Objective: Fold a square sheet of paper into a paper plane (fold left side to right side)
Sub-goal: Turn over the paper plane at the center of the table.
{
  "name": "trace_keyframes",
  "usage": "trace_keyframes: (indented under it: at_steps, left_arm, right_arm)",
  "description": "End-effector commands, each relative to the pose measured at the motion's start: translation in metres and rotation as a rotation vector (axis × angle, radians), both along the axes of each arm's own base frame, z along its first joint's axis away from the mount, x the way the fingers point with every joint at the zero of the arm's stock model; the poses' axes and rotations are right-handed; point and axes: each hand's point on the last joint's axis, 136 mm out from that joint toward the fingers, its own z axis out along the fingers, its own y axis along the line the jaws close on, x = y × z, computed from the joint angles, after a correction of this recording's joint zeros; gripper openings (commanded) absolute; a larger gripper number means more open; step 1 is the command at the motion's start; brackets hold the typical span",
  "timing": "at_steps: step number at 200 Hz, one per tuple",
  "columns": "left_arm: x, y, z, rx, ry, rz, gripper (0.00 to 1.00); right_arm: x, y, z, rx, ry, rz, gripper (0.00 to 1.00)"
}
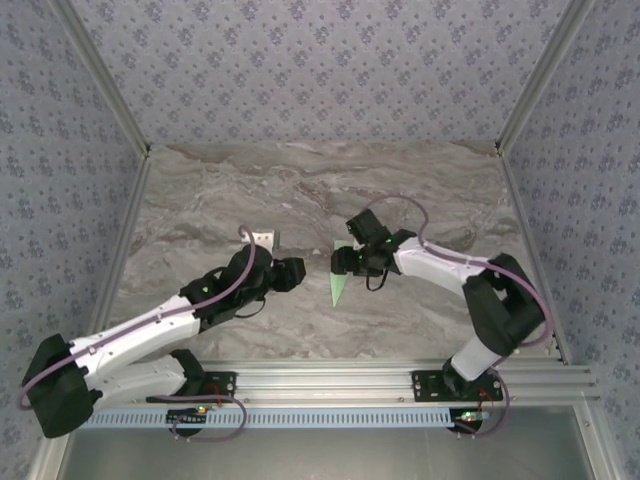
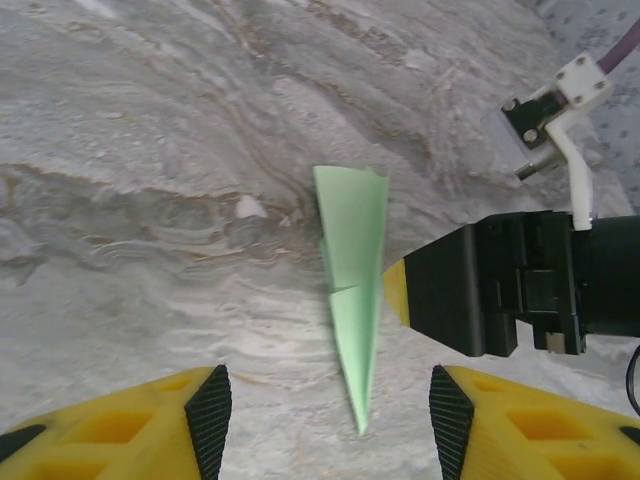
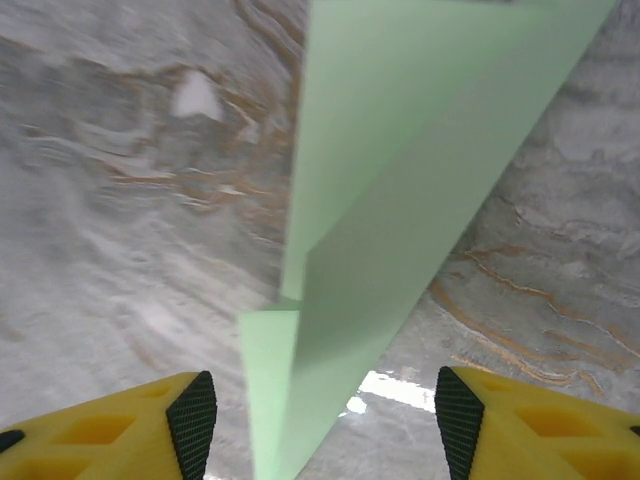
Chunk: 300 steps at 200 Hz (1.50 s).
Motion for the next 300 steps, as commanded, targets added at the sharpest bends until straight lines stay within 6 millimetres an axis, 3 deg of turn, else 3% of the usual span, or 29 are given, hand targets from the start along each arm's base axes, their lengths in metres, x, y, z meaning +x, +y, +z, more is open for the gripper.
trace_keyframes:
  at_steps: [1,16,39,77,112,129,151,174,188,202,233,256,278,300]
  left_arm:
    - [-0.001,0.015,0.0,0.03,-0.02,0.047,0.58]
    - [-0.003,0.021,-0.001,0.028,-0.023,0.06,0.58]
    - [-0.005,0.028,0.0,0.026,-0.032,0.079,0.6]
    - [-0.006,0.035,0.002,0.03,-0.042,0.096,0.62]
    - [-0.005,0.039,0.007,0.041,-0.053,0.114,0.62]
    - [-0.004,0.042,0.01,0.048,-0.06,0.122,0.62]
    - [-0.003,0.044,0.01,0.053,-0.06,0.132,0.63]
    - [-0.003,0.045,0.011,0.051,-0.06,0.137,0.63]
    - [-0.003,0.045,0.011,0.052,-0.057,0.138,0.63]
    - [-0.004,0.045,0.012,0.054,-0.056,0.138,0.63]
    - [-0.002,0.045,0.017,0.063,-0.066,0.138,0.65]
    - [0.0,0.045,0.019,0.075,-0.077,0.14,0.69]
    - [0.002,0.044,0.021,0.078,-0.081,0.137,0.71]
    - [0.003,0.043,0.021,0.082,-0.083,0.135,0.72]
  right_arm:
    - [0.009,-0.006,-0.005,-0.122,-0.012,-0.065,0.61]
    - [0.009,-0.006,-0.011,-0.146,-0.009,-0.069,0.56]
    - [0.006,-0.008,-0.015,-0.15,0.013,-0.091,0.4]
    - [0.004,-0.013,0.006,-0.138,-0.028,-0.08,0.0]
    - [-0.003,0.016,0.062,0.063,-0.14,0.089,0.0]
    - [-0.008,0.021,0.079,0.189,-0.163,0.125,0.0]
    - [-0.013,0.021,0.066,0.352,-0.119,0.129,0.0]
    - [-0.015,0.005,0.02,0.391,-0.033,0.088,0.0]
    - [-0.014,-0.012,-0.007,0.361,0.016,0.049,0.08]
    - [-0.013,-0.029,-0.019,0.339,0.041,0.012,0.16]
    - [-0.012,-0.062,-0.009,0.156,-0.001,-0.014,0.37]
    - [-0.021,-0.077,0.008,0.025,-0.015,0.014,0.42]
    - [-0.033,-0.069,0.021,0.033,-0.025,0.056,0.5]
    - [-0.049,-0.045,0.024,0.106,0.002,0.13,0.53]
